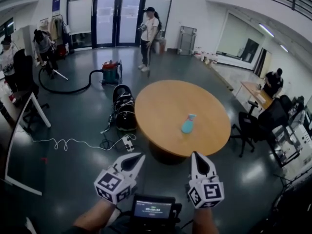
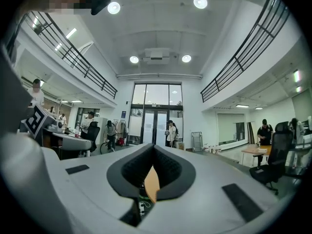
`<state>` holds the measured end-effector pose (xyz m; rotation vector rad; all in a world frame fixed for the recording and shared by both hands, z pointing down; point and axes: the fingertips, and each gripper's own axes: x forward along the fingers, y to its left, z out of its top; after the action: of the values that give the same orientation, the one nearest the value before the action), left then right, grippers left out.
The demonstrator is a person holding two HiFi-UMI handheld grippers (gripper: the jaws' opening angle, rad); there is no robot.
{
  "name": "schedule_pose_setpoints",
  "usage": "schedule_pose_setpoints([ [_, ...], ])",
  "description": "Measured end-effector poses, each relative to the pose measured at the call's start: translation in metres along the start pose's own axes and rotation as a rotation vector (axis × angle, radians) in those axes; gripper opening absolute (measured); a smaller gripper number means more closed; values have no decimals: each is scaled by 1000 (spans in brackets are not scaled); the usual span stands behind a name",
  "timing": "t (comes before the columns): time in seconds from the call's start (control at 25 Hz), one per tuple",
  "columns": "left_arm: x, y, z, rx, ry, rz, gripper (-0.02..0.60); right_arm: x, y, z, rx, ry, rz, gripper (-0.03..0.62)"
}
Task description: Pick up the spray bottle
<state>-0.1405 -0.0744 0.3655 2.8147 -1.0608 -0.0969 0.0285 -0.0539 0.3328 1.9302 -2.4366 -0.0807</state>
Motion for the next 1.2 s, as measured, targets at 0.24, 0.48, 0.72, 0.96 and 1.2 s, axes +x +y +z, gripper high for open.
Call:
schedule_pose_setpoints([
  [0.24, 32, 29, 11, 0, 6, -32, -5, 35, -14, 8, -3, -22, -40, 3],
  [0.48, 64, 38, 6, -5, 23, -93, -5, 54, -29, 8, -5, -15, -84, 5],
  [0.72, 100, 47, 13, 5, 15, -131, -5, 80, -47, 4, 27, -17, -102, 5],
  [0.96, 142, 65, 23, 20, 8, -119, -5, 120, -76, 10, 8, -48, -87, 5],
  [1.2, 201, 75, 26, 31, 4, -110, -5, 158, -115, 16, -42, -97, -36, 6],
])
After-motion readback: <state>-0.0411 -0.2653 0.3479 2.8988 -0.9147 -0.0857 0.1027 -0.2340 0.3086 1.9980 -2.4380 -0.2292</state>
